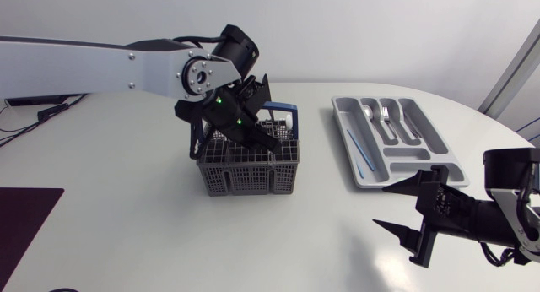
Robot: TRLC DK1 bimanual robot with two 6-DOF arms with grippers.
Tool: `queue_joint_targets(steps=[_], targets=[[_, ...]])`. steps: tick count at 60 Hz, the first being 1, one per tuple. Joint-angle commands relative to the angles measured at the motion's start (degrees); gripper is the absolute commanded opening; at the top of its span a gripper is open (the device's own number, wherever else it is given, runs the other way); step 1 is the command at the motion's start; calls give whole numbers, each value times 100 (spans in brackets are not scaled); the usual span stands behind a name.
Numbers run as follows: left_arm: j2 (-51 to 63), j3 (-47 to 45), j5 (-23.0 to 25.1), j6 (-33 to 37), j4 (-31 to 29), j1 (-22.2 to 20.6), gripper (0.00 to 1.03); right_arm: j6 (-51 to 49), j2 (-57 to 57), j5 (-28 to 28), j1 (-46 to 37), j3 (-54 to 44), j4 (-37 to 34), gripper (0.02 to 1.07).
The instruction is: Unload the cutlery basket into the drawer organizer.
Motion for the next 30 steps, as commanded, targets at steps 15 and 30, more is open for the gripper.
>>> queue_joint_targets(steps=[15,30], targets=[[-806,29,-14,96,-138,-171,8,225,-142,103,239,-126,9,86],[-1175,56,-14,105,-279,-294,8,366,-379,156,345,-91,-53,86]])
